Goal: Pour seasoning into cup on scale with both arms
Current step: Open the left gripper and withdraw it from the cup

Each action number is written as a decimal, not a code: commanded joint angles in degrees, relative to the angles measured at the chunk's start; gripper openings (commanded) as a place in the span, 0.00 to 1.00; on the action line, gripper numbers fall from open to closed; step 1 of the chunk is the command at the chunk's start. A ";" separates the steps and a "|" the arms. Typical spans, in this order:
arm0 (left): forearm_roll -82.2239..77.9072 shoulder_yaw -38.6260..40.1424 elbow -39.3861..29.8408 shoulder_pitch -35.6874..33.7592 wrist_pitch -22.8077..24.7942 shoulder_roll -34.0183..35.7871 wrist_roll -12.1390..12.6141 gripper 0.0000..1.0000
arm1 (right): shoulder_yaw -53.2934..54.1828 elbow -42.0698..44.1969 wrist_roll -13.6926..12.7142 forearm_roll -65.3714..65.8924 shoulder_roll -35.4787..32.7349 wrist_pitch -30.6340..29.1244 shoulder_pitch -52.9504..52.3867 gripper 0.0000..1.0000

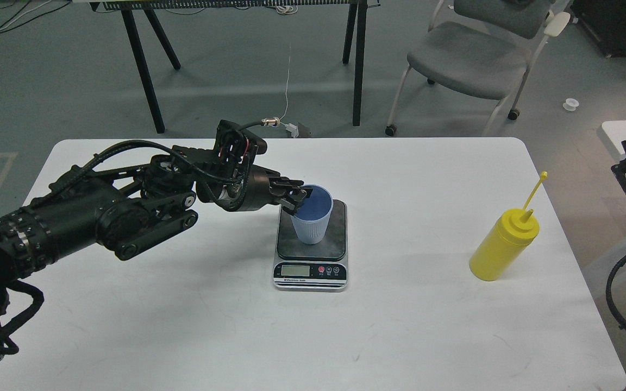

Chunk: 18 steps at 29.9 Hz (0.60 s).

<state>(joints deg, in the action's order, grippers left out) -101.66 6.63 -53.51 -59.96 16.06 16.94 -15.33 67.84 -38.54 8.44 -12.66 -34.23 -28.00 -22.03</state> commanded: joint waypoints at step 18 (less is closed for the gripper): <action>80.78 21.57 8.49 2.04 1.42 0.72 -2.77 0.99 | -0.16 -28.68 -0.26 -3.52 -0.93 0.00 29.57 0.99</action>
<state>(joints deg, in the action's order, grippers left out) -30.85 26.10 -48.90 -58.55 16.45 17.19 -18.12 67.88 -61.57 8.07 -16.15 -35.76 -28.00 1.15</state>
